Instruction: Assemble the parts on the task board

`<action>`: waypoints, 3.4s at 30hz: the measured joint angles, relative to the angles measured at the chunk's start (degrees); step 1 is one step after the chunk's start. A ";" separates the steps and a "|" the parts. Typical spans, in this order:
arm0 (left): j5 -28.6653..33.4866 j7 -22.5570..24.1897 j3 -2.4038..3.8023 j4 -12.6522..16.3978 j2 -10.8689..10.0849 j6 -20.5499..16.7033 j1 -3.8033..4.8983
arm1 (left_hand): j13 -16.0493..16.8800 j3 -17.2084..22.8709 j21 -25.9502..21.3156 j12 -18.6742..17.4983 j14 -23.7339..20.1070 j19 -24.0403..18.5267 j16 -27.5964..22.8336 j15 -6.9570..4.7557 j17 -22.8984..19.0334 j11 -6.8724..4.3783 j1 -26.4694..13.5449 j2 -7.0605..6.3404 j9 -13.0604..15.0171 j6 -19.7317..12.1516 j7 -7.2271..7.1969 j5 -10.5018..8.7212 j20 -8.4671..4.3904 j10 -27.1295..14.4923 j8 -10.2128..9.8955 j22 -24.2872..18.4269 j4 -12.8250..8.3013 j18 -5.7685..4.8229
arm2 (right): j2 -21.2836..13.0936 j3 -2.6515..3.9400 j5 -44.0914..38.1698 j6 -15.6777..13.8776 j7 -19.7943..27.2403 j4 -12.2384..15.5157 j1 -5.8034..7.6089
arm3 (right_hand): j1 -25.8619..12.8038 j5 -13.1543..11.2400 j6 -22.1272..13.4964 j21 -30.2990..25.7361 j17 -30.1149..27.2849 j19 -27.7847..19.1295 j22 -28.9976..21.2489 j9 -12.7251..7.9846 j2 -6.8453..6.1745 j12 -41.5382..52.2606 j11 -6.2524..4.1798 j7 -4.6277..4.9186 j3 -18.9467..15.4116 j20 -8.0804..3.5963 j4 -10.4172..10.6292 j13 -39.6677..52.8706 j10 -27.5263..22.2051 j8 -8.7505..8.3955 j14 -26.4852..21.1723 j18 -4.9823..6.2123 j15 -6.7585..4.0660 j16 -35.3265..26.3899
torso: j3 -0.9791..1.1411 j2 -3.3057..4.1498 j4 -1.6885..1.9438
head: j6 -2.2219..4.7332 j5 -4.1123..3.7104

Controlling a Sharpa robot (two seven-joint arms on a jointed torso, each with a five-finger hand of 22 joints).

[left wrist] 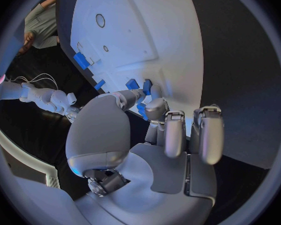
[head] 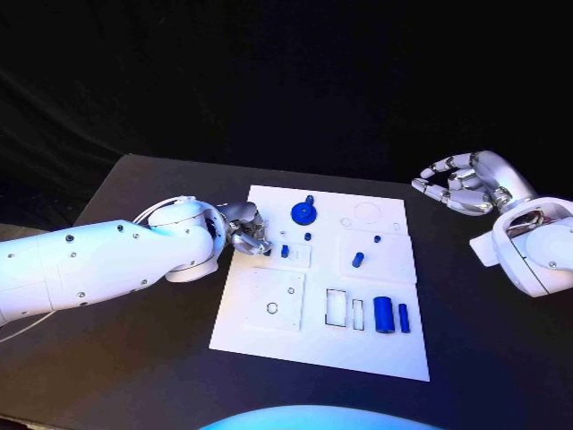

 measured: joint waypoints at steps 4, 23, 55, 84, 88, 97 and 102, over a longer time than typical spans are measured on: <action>0.08 -0.05 -0.08 0.04 0.13 -0.01 -0.07 | 0.25 -1.05 0.00 0.18 0.00 0.00 0.00 0.00 0.00 0.00 -0.24 -0.24 -0.02 0.42 -0.02 -0.01 0.00 0.00 -0.31 0.00 0.78 0.00 | 0.01 0.00 0.00 -0.01 0.00 -0.01 0.00 | 0.00 0.00 0.00 0.00 0.00 0.00 0.00 0.00 0.00 0.00 0.00 0.00 0.00 0.00 0.00 0.00 0.00 0.00 0.00 0.00 0.00 0.00 | -0.01 0.00 0.02 | 0.00 -0.01; 0.40 -1.01 -0.22 -0.05 0.42 0.15 -0.24 | 0.71 -5.29 0.00 0.44 0.00 0.00 0.00 0.00 0.00 0.01 -1.03 -0.01 -0.03 0.92 -0.08 0.00 0.00 -0.01 -1.13 0.00 3.97 0.00 | 0.05 0.00 0.00 -0.06 0.02 -0.06 -0.01 | 0.00 0.00 0.00 -0.32 -0.01 0.00 -0.02 0.00 0.00 0.00 0.00 0.00 -0.16 0.00 -0.16 -0.01 0.00 0.00 0.00 0.00 0.00 0.00 | -0.01 -0.02 0.01 | 0.09 -0.06; 0.68 -1.86 -0.16 -0.37 0.57 -0.04 -0.24 | 1.09 -12.79 0.00 0.44 0.00 0.00 0.00 0.01 -0.01 0.01 -5.78 3.08 0.00 1.86 0.19 0.00 0.00 -0.02 -2.46 0.00 6.27 0.01 | -0.02 0.00 -0.01 -0.11 0.02 -0.07 -0.02 | 0.00 0.00 0.00 -0.31 0.02 0.00 -0.04 0.00 0.00 0.00 0.00 0.00 -0.32 0.00 0.01 -0.01 0.00 0.00 0.00 0.00 0.00 0.00 | -0.04 -0.01 0.00 | 0.33 -0.20; 0.96 -1.99 0.23 -0.66 0.39 -1.01 -0.33 | 1.42 -21.09 -0.01 0.44 0.00 -0.01 0.00 0.01 -0.01 0.21 -9.26 6.09 0.20 2.22 0.00 0.42 0.00 0.18 -3.70 0.04 6.50 0.00 | -0.07 0.00 -0.02 -0.11 0.03 -0.09 -0.06 | 0.00 0.00 0.00 -0.31 0.01 0.00 -0.01 0.00 0.00 0.00 0.00 0.00 -0.32 0.00 0.00 0.03 0.00 0.00 0.00 0.00 0.00 0.00 | -0.05 0.05 -0.05 | 0.23 -0.42; 0.96 -2.19 0.57 -0.66 0.12 -1.06 -0.41 | 1.42 -21.09 -0.01 0.44 -0.01 -0.01 0.00 0.01 -0.01 0.21 -9.26 6.09 0.20 2.20 0.03 0.42 0.00 0.18 -3.54 0.04 6.49 0.00 | -0.07 0.00 -0.02 -0.12 0.04 -0.09 -0.07 | 0.00 0.00 0.00 -0.31 0.00 0.00 -0.01 0.00 0.00 0.00 0.00 0.00 -0.32 0.00 0.00 0.03 0.00 0.00 0.00 0.00 0.00 0.00 | -0.05 0.02 0.00 | 0.21 -0.42; 1.02 -2.35 1.12 -0.46 -0.12 -1.38 -0.42 | 1.41 -21.48 0.00 0.44 0.00 -0.01 0.00 0.01 -0.01 0.21 -9.53 7.02 0.39 2.20 0.03 0.42 0.00 0.18 -3.54 0.03 6.43 0.00 | -0.06 0.00 -0.02 -0.12 0.05 -0.09 -0.12 | 0.00 0.00 0.00 -0.31 0.00 0.00 -0.02 0.00 0.00 0.00 0.00 0.00 -0.32 0.00 0.00 0.03 0.00 0.00 0.00 0.00 0.00 0.00 | -0.03 -0.01 -0.04 | 0.24 -0.32; 1.33 -2.29 1.42 -0.32 -0.30 -1.90 -0.40 | 1.38 -21.47 -0.01 0.44 0.00 -0.01 0.00 0.01 -0.01 0.21 -9.54 7.63 0.39 2.20 0.02 0.42 0.01 0.18 -3.54 0.03 6.43 0.00 | -0.09 0.00 -0.02 -0.12 0.05 -0.09 -0.13 | 0.00 0.00 0.00 -0.52 0.00 0.00 -0.02 0.00 0.00 0.00 0.00 0.00 -0.32 0.00 0.00 0.02 0.00 0.00 0.00 0.00 0.00 0.00 | -0.02 -0.01 -0.04 | 0.28 -0.31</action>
